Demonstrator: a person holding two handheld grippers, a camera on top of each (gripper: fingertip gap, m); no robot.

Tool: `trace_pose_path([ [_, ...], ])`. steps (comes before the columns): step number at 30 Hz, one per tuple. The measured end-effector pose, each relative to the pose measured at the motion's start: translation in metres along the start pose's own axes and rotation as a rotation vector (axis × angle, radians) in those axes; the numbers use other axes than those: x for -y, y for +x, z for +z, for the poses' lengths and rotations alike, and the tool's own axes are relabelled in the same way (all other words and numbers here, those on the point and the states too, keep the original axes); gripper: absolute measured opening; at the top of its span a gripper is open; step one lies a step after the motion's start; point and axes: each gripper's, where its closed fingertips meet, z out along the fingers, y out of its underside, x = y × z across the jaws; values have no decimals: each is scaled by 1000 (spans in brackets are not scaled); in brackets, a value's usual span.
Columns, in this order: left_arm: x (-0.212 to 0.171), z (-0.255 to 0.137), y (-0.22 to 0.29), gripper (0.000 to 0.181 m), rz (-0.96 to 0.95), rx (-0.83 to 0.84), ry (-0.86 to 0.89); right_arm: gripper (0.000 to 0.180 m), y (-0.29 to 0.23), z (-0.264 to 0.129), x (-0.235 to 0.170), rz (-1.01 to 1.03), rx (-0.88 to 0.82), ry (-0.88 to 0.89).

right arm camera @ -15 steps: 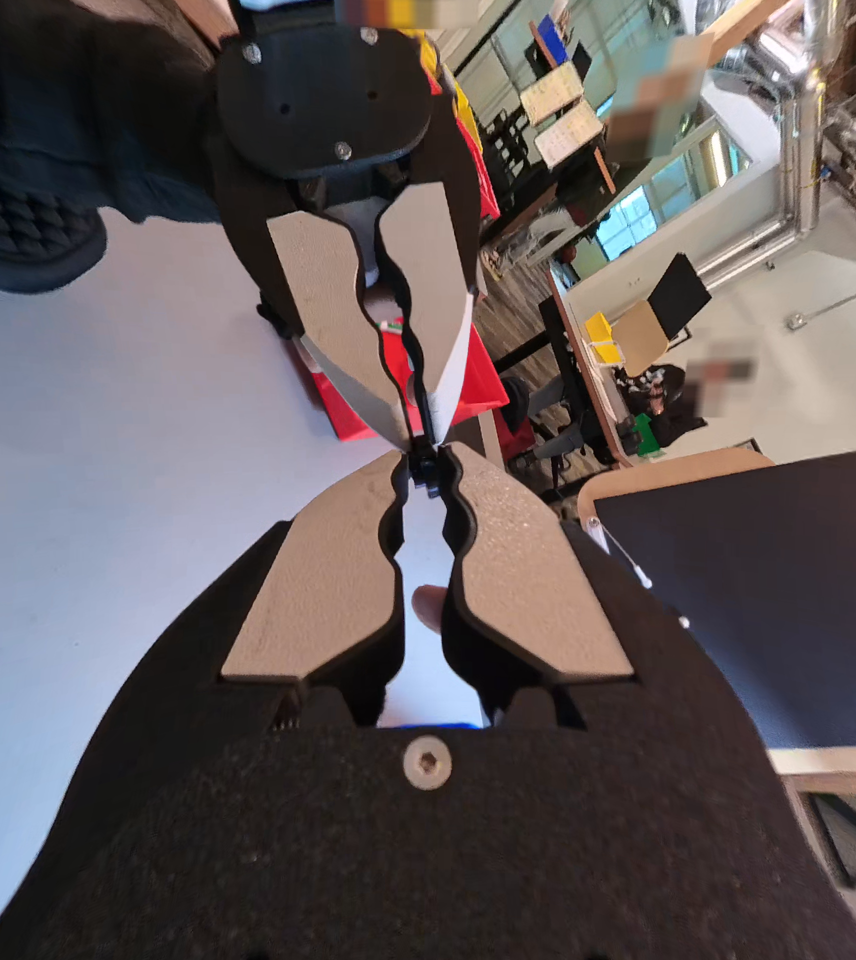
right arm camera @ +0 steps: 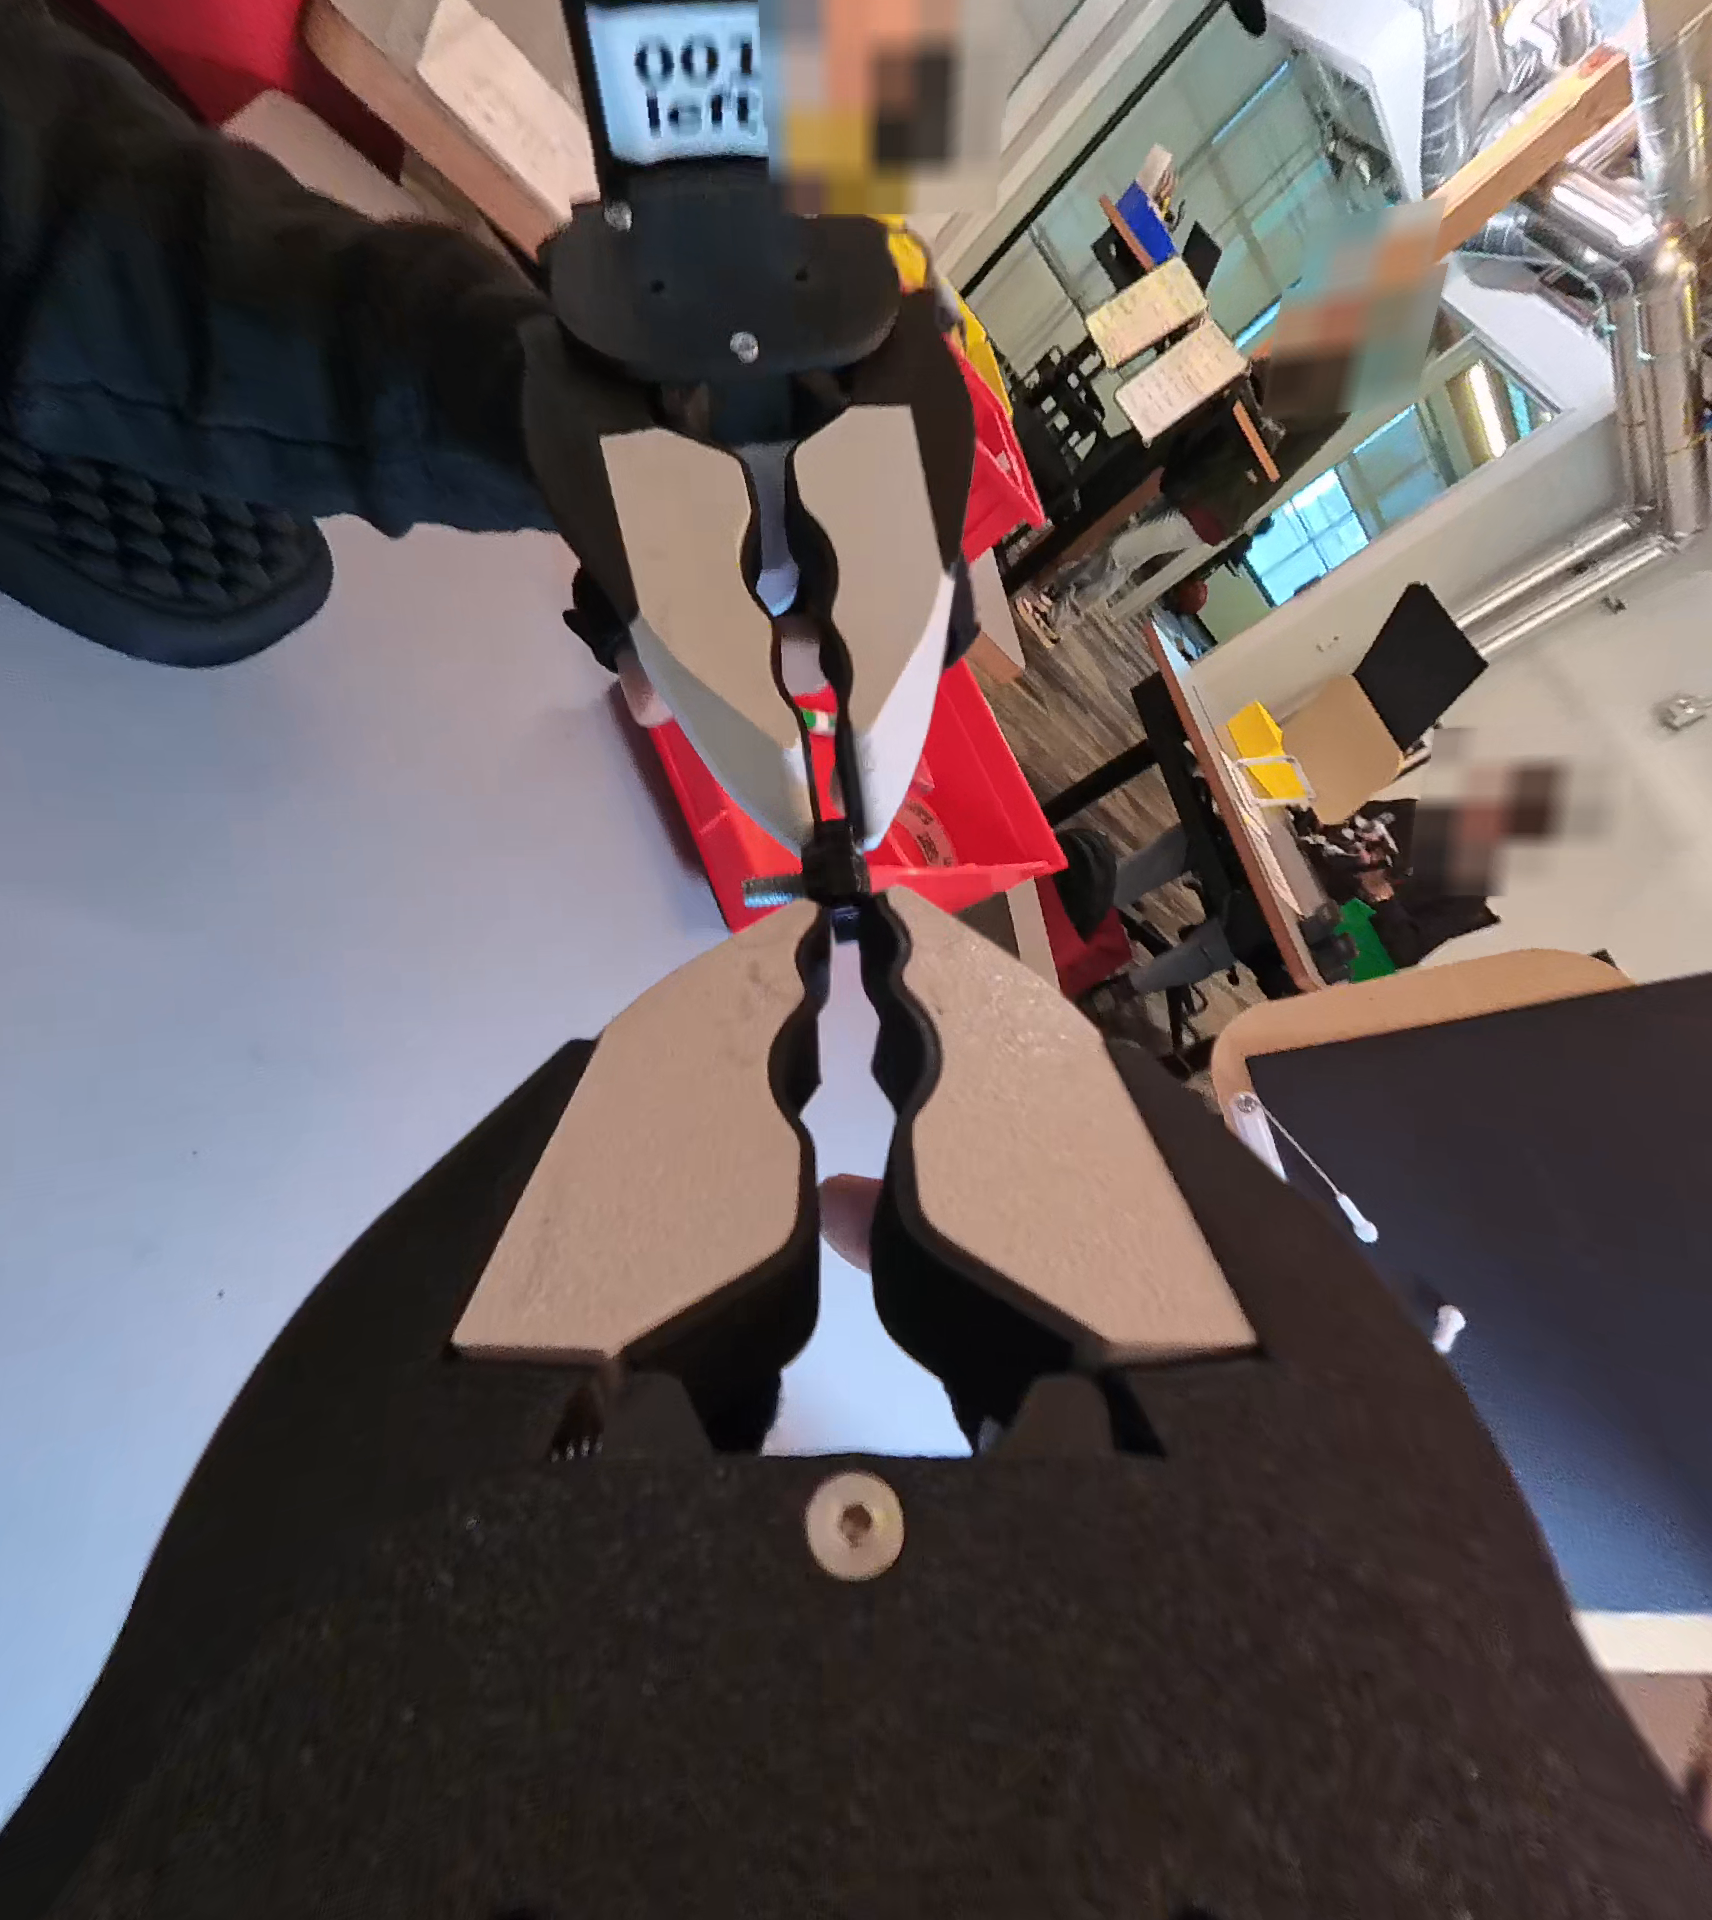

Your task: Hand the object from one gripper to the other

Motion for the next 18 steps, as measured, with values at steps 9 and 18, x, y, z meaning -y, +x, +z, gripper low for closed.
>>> trace_pose_path([
  [9, -9, 6, 5, 12, 78, 16, -123, 5, -3, 9, -8, -130, -61, -156],
  [18, 12, -2, 9, 11, 3, -49, 81, 6, -6, 2, 4, 20, 31, 37],
])
